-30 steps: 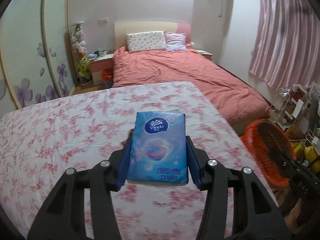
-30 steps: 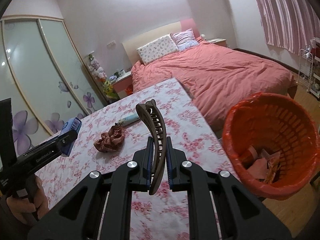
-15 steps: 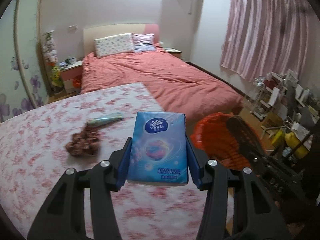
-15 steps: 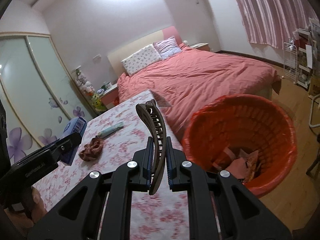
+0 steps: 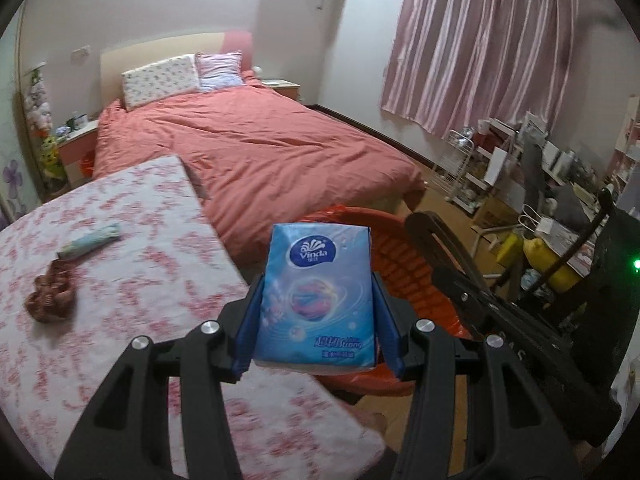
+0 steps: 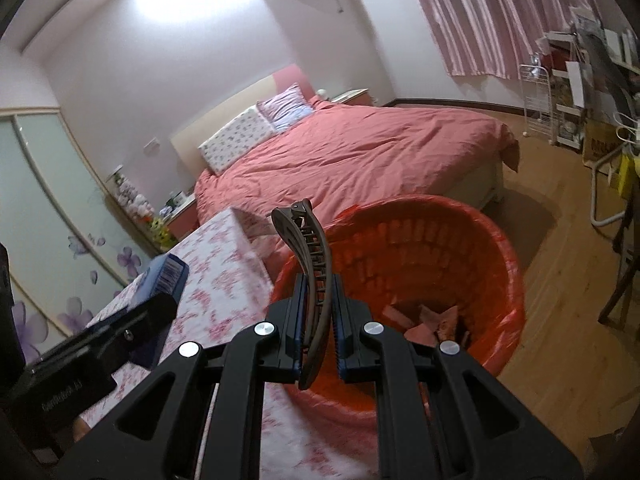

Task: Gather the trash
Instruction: 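Carry the tissue pack and hair clip over the orange basket and open both tools, then move both open tools back toward the bed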

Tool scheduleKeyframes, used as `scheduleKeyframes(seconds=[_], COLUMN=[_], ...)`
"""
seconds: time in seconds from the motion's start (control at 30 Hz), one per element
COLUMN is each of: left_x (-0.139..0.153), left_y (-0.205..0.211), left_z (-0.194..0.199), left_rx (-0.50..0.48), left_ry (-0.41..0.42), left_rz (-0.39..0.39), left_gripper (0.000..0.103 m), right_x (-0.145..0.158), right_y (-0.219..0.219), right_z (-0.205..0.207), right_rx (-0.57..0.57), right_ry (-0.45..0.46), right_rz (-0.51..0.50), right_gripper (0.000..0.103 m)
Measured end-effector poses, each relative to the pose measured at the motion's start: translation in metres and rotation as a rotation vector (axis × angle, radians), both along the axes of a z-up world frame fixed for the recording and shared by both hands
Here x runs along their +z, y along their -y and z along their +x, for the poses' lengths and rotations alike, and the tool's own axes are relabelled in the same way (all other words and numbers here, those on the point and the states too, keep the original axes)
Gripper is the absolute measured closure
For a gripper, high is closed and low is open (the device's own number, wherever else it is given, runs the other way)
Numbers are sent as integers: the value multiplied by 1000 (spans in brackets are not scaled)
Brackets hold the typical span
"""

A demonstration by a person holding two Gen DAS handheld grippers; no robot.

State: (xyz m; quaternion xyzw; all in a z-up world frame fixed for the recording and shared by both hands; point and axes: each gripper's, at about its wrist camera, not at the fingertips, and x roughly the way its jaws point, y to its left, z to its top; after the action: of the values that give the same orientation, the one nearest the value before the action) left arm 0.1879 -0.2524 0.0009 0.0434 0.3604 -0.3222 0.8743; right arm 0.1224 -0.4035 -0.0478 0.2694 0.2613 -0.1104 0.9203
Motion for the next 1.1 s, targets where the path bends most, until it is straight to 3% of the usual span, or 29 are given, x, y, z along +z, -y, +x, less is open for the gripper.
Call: scheduleKeyframes(seconds=[0.23,0.37,0.47,0.77,1.1], left_x=[-21,-41,-48,-47,-52], left_y=[37,37,27,-38,-167], left_z=[14,27,35,47,94], left_rx=[-43,-18,11,171,496], left_ry=[-46,-75,-79,23,65], left_rz=[13,51,72,165,260], left_gripper=[48,37,36,23,14], right_x=[-15,-31,-37,-31,-14], right_y=[27,38,35,8,-34], right_z=[20,26,23,22,28], right_rx=[-14,-37,-47,-26,33], right_ry=[-28,-66,-84,-117,-95], right_rz=[51,86,79,-64,-195], right_gripper=[89,62,62,51,41])
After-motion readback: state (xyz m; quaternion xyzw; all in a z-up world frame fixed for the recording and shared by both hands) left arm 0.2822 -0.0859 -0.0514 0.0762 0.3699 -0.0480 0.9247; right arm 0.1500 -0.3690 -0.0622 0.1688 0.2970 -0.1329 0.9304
